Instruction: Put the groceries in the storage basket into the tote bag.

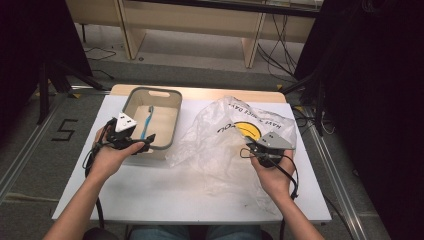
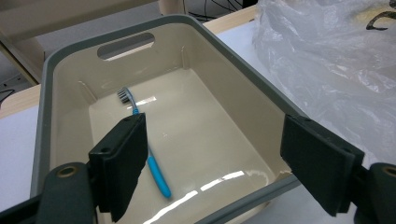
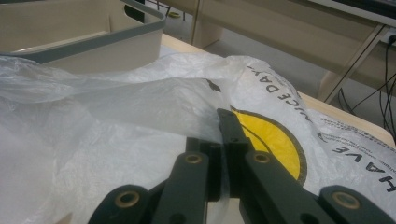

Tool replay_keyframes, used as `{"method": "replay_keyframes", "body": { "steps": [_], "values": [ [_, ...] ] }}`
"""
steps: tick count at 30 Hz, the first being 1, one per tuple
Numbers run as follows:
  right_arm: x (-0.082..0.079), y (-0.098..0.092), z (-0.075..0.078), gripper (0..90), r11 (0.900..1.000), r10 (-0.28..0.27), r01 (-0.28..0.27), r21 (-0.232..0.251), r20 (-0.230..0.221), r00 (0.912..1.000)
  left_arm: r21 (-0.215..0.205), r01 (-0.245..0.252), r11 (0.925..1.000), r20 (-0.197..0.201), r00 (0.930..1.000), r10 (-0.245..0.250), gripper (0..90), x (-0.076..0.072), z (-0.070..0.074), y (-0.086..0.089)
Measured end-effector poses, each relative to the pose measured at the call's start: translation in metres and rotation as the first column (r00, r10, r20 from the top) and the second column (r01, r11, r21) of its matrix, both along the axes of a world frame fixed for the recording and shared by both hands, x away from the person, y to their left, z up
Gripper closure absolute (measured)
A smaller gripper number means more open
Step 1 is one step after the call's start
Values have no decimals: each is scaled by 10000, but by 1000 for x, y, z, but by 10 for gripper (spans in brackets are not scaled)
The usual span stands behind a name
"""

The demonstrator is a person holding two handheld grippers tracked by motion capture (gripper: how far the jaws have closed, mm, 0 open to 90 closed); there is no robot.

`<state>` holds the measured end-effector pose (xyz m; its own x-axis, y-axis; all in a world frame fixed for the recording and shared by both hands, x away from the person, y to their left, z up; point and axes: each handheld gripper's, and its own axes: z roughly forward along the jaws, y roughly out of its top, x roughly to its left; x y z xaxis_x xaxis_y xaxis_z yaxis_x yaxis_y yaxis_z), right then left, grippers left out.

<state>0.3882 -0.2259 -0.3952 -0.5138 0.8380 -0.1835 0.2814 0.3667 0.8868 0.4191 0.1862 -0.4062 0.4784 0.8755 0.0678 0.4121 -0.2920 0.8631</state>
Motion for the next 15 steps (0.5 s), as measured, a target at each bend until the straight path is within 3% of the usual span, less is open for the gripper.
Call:
{"method": "replay_keyframes", "body": {
  "steps": [7, 15],
  "values": [
    [-1, -1, 1, 900, 10000, -39, 39, 29, -12, 10000, 5, -48, 10000, -76, 10000, 48, 243, 2, -2, -1],
    [-3, -2, 0, 900, 9999, 94, -94, 48, -22, 10000, 16, -239, 9997, 69, 9997, 239, 256, 3, 5, -3]
  ]
}}
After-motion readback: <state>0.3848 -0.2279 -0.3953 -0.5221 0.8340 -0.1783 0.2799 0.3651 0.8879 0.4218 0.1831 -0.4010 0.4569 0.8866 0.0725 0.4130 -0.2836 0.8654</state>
